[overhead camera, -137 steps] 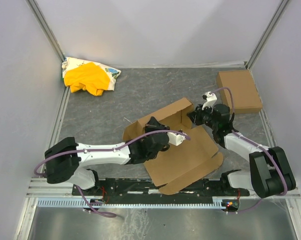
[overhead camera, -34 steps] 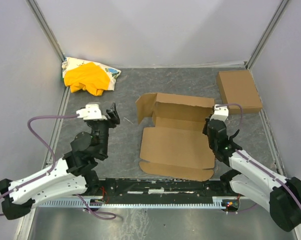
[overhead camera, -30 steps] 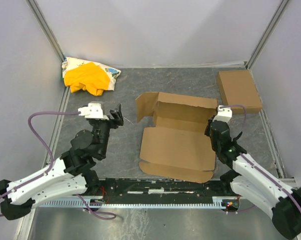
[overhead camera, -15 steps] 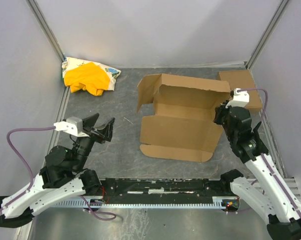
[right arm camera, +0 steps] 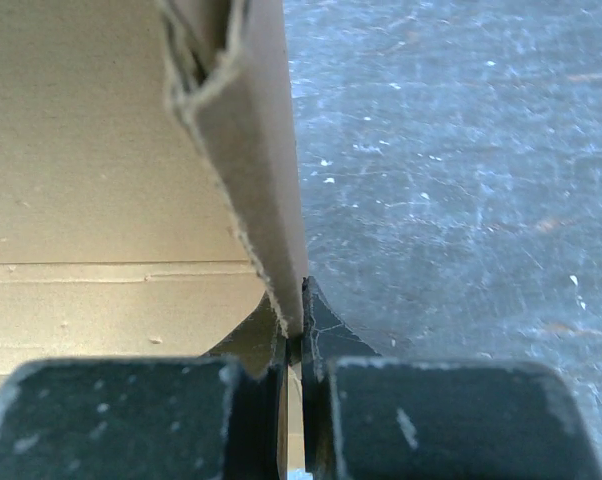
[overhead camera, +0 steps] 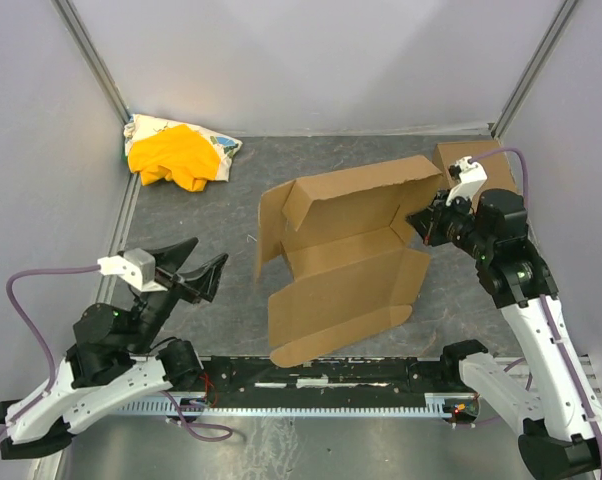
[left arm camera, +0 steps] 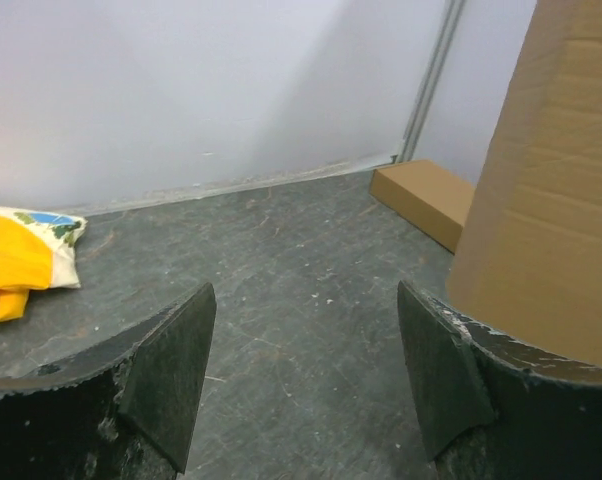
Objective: Fold the paper box
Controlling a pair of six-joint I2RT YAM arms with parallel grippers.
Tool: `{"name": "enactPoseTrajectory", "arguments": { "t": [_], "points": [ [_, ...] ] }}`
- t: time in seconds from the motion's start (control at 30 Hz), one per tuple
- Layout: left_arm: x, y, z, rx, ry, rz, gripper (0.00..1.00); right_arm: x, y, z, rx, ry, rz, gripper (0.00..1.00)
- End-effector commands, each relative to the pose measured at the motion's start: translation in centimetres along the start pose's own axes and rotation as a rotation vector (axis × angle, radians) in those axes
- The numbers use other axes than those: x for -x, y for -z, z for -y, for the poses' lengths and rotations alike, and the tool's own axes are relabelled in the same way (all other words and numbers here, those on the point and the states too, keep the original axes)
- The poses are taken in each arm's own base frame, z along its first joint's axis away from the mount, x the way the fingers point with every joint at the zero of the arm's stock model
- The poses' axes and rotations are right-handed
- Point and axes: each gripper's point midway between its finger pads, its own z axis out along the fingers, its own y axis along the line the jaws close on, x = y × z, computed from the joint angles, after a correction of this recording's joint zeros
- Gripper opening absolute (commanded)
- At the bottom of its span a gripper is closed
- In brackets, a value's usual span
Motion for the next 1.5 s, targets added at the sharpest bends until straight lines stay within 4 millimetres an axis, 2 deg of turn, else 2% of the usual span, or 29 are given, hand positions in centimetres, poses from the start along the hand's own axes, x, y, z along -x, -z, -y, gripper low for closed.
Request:
{"name": "enactPoseTrajectory", "arguments": {
  "t": [0.0,0.2,0.47,0.57,0.7,0.97,1.47],
  "points": [
    [2.6,1.4,1.2,-0.116,0.003,0.087,0.81,1.7,1.5,-3.1,0.153,0.046,0.014,0.02],
    [3.8,2.3,4.3,-0.303,0.045,0.151,0.82,1.2,1.7,-4.4,0.232,0.061,-0.016,0.02],
    [2.1,1.4,7.7,-0.443,0.051,0.123,0.82,-0.1,1.2,-4.6,0.266,0.057,-0.058,0.02],
    [2.2,1.3,8.7,-0.486,0.062,0.130,0.82,-0.4,0.6,-4.3,0.258,0.049,-0.077,0.02],
    [2.4,1.1,9.3,-0.508,0.070,0.139,0.82,-1.1,-0.1,-4.2,0.267,0.034,-0.103,0.02],
    [4.0,1.8,9.2,-0.519,0.098,0.183,0.82,-2.4,-1.4,-2.6,0.208,0.028,-0.145,0.02],
    [0.6,-1.3,11.3,-0.541,0.039,0.077,0.82,-3.1,-1.3,-2.4,0.204,0.039,-0.151,0.02]
  ]
}}
